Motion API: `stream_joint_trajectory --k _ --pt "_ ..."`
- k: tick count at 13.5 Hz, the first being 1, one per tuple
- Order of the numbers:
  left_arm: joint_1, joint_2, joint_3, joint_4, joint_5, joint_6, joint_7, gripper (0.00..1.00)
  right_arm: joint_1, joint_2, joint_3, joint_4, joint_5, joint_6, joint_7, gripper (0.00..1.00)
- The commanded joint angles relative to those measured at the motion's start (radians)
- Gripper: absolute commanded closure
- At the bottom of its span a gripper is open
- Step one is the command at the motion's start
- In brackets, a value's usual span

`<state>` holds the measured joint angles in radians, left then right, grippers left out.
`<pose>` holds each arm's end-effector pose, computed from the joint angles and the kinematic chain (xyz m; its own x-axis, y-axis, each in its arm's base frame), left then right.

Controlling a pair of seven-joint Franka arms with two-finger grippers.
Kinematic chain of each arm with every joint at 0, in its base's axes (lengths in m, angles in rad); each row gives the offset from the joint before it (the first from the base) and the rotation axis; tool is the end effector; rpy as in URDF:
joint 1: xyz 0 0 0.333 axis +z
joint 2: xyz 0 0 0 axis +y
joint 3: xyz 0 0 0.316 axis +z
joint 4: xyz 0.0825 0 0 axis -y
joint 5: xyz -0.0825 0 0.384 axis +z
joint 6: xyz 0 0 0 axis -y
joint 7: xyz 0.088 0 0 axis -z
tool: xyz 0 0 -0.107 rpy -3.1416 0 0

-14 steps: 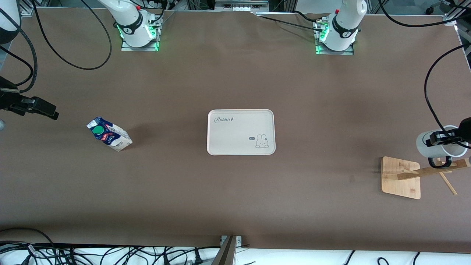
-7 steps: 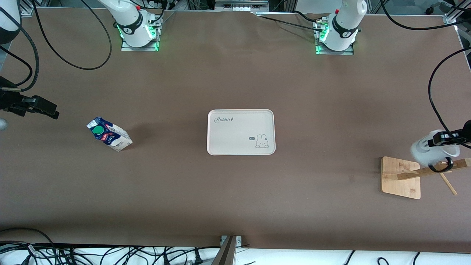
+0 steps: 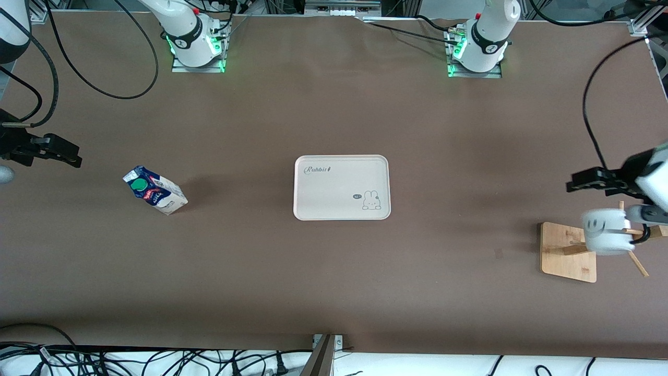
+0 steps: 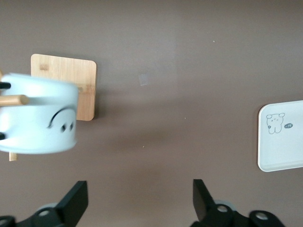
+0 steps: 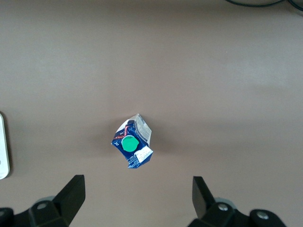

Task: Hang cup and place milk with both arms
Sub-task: 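Open the left gripper and raise it away from the mug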

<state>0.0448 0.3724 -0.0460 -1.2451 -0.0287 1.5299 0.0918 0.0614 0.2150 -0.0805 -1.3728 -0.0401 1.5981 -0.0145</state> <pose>0.6575 0.0017 0.5478 0.9923 -0.0923 -0.0826 -0.0881 -0.9947 0.0532 0.6222 -0.0104 0.5945 0.9999 -0.0015 0.0101 -0.0021 -0.9984 0.0574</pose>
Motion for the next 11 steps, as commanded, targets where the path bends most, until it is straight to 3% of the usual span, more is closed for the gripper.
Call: stream_joint_trajectory --k 1,3,5,6,9,11 --pt "-0.085 -0.056 0.005 -0.004 0.076 -0.034 -0.030 0.00 0.001 -0.006 0.002 -0.002 -0.015 -0.004 -0.024 0.00" --pt "-0.115 -0.088 0.005 -0.010 0.076 -0.114 -0.034 0.00 0.001 -0.006 0.002 -0.002 -0.015 -0.004 -0.025 0.00" --pt "-0.125 -0.107 -0.002 -0.032 0.076 -0.110 -0.032 0.00 0.001 -0.006 0.004 -0.002 -0.012 -0.004 -0.025 0.00" --pt "-0.129 -0.137 0.006 -0.092 0.061 -0.065 -0.024 0.00 0.001 -0.006 0.002 -0.002 -0.008 -0.006 -0.024 0.00" --pt "-0.122 -0.352 0.012 -0.444 0.067 0.198 -0.041 0.00 -0.011 -0.006 -0.007 -0.002 0.078 -0.004 -0.012 0.00" --pt "-0.100 -0.382 0.012 -0.490 0.066 0.219 -0.096 0.00 -0.018 -0.006 -0.008 -0.002 0.100 -0.006 -0.010 0.00"
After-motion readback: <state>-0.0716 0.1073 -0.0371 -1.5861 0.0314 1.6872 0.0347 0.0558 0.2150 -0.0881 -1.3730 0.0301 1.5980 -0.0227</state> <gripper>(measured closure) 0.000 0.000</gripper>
